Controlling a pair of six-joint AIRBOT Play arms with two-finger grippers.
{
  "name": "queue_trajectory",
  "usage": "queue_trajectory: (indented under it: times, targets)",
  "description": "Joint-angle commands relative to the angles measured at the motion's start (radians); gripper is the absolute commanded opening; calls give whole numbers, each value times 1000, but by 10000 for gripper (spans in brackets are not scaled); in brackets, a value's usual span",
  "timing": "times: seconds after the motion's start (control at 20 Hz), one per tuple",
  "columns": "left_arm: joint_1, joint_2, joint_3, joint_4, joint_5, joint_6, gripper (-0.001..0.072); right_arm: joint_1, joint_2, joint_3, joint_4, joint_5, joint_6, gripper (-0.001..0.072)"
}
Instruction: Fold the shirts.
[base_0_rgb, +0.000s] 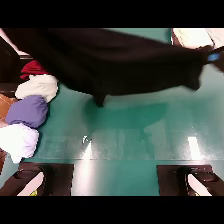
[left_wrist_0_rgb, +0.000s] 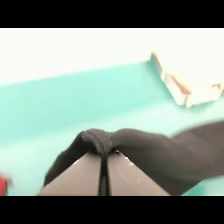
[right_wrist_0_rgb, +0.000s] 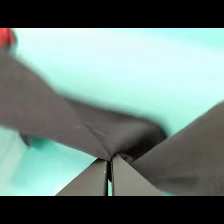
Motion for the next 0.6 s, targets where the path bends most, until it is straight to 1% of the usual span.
queue_trajectory:
  times: [0.0, 0.1, 0.2, 0.3, 0.4, 0.55]
  targets:
    - [0, 39, 171, -11, -20, -5, 21, -63, 69, 156, -26, 115, 28, 14]
    - [0, 39, 209, -3, -6, -7, 21, -99, 62, 231, -26, 163, 32, 14]
    - [0, 35, 203, 16, 2, -8, 21, -134, 26, 312, -26, 235, 74, 14]
    - [0, 12, 158, 30, 3, -8, 21, -151, -35, 364, -22, 337, 117, 15]
    - [0, -45, 86, 31, -6, -11, 21, -125, -111, 345, -24, 409, 163, 14]
    - [0, -198, -1, 32, -94, -11, 21, -39, -230, 177, -26, 416, 168, 14]
